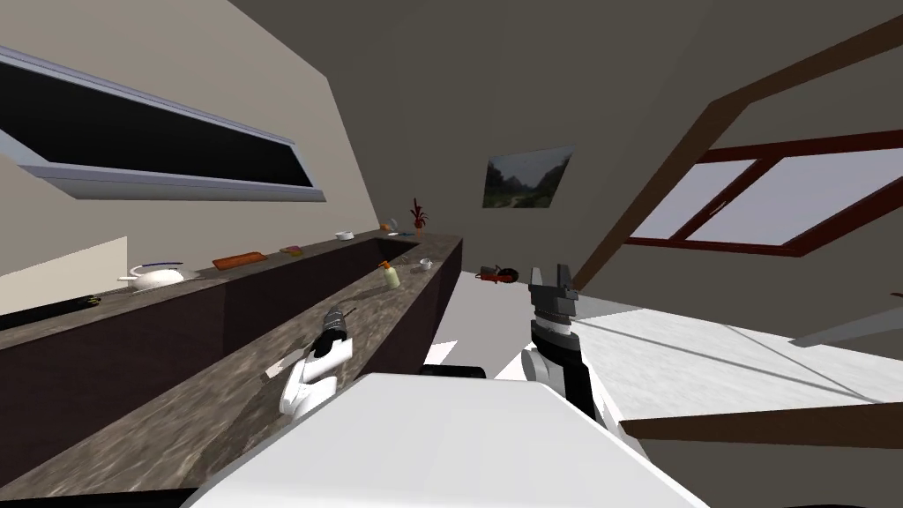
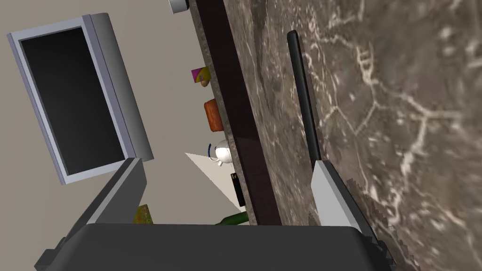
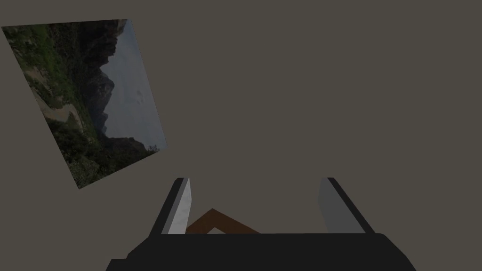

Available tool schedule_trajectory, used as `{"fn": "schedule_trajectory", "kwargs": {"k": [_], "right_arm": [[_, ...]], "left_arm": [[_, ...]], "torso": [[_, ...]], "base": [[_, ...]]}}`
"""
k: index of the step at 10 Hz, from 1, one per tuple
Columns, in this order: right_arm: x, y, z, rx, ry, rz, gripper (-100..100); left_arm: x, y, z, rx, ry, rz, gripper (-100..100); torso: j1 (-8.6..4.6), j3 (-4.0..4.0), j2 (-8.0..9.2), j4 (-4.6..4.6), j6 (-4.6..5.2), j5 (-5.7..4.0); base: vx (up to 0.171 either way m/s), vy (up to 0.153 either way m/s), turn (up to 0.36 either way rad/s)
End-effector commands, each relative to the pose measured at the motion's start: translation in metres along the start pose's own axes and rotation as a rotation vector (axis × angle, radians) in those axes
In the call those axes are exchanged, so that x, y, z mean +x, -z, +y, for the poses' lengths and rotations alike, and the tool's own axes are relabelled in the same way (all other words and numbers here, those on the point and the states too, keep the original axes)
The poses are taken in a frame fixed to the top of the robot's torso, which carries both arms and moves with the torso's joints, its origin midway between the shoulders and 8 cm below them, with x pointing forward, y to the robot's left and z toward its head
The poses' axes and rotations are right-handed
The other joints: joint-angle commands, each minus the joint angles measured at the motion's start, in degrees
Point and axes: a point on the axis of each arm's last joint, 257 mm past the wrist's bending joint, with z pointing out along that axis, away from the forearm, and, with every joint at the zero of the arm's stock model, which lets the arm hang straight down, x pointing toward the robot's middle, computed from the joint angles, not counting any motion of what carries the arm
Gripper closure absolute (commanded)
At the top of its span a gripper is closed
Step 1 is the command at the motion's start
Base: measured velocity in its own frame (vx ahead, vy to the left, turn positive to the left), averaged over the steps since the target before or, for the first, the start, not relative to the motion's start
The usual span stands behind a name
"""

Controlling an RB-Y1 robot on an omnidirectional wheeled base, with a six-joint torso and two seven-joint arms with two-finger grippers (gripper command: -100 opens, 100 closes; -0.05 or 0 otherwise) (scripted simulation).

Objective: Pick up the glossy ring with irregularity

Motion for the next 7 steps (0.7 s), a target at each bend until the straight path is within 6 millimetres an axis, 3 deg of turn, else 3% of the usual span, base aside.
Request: {"fn": "schedule_trajectory", "kwargs": {"k": [1,2,4,5,7], "right_arm": [[0.000,0.000,0.000,0.000,0.000,0.000,0],[0.000,0.000,0.000,0.000,0.000,0.000,0],[0.000,0.000,0.000,0.000,0.000,0.000,0],[0.000,0.000,0.000,0.000,0.000,0.000,0],[0.000,0.000,0.000,0.000,0.000,0.000,0]], "left_arm": [[-0.044,0.014,0.017,-0.040,0.019,-0.080,-100],[-0.070,0.021,0.003,-0.009,0.008,-0.120,-100],[-0.090,0.030,0.004,-0.006,-0.016,-0.145,-100],[-0.125,0.046,0.014,-0.038,0.009,-0.218,-100],[-0.171,0.069,-0.003,-0.003,-0.041,-0.285,-100]], "torso": [[0.00,0.00,0.00,0.00,0.00,0.00],[0.13,0.04,0.07,0.01,0.04,0.03],[0.20,0.08,0.13,0.03,0.03,0.04],[0.13,0.04,0.07,0.01,-0.02,0.03],[0.21,0.11,0.19,0.04,-0.01,0.04]], "base": [[-0.013,0.033,-0.323],[-0.030,0.051,-0.413],[-0.014,0.023,-0.255],[-0.028,0.026,-0.367],[-0.028,0.035,-0.369]]}}
